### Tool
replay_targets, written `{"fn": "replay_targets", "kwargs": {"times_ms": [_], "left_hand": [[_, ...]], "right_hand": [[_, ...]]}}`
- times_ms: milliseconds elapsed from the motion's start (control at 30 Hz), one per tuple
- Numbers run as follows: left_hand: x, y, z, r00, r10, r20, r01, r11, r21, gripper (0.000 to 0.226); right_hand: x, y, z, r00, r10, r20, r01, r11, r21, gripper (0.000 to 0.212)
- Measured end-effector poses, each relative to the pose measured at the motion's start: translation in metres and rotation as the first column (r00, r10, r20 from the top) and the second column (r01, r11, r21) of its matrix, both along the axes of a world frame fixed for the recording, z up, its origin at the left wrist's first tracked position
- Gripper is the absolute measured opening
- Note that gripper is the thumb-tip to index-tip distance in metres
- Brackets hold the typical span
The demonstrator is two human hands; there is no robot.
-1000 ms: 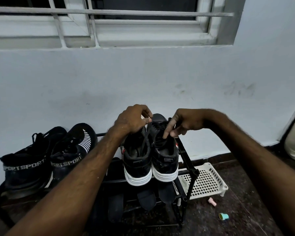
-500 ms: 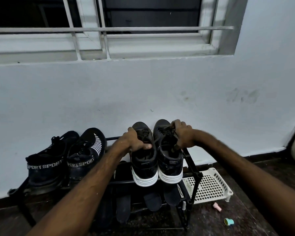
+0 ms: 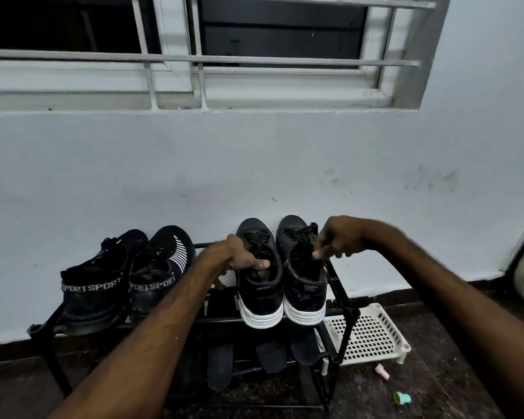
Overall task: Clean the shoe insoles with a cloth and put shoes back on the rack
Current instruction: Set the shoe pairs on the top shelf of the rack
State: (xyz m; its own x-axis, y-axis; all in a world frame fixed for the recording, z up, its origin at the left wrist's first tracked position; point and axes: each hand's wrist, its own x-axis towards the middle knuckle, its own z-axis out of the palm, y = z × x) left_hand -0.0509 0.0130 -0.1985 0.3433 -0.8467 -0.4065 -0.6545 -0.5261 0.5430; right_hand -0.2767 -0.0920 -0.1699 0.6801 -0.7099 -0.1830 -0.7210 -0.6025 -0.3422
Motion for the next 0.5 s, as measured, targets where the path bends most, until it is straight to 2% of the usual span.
{"fn": "replay_targets", "kwargs": {"times_ms": [33,133,200,267,300,433,500], "left_hand": [[0.000,0.003,-0.002,1.000,-0.004,-0.009,0.004,1.000,0.030,0.101],[-0.007,0.008,-0.015,0.999,0.038,-0.033,-0.036,0.997,0.068,0.084],[-0.014,0.011,-0.026,0.993,0.091,-0.076,-0.088,0.995,0.040,0.062],[-0.021,0.013,-0.032,0.983,0.116,-0.143,-0.119,0.993,-0.018,0.045],[-0.022,0.011,-0.035,0.984,0.113,-0.141,-0.118,0.993,-0.024,0.046],[-0.016,0.005,-0.040,0.989,0.144,-0.012,-0.145,0.986,-0.085,0.068],[-0.010,0.007,-0.038,0.987,0.159,0.029,-0.154,0.982,-0.112,0.071]], "right_hand": [[0.000,-0.001,0.000,0.999,-0.031,0.040,0.032,0.999,-0.026,0.016],[0.002,-0.005,-0.002,0.941,-0.166,0.295,0.221,0.962,-0.162,0.022],[0.004,-0.003,-0.008,0.896,-0.230,0.380,0.271,0.961,-0.056,0.032],[0.009,0.002,-0.019,0.927,-0.263,0.268,0.243,0.964,0.107,0.049],[0.011,0.004,-0.025,0.953,-0.238,0.186,0.217,0.968,0.126,0.052],[0.027,0.004,-0.035,0.983,-0.167,0.077,0.172,0.984,-0.055,0.031],[0.033,0.004,-0.035,0.984,-0.161,0.081,0.167,0.983,-0.076,0.030]]}}
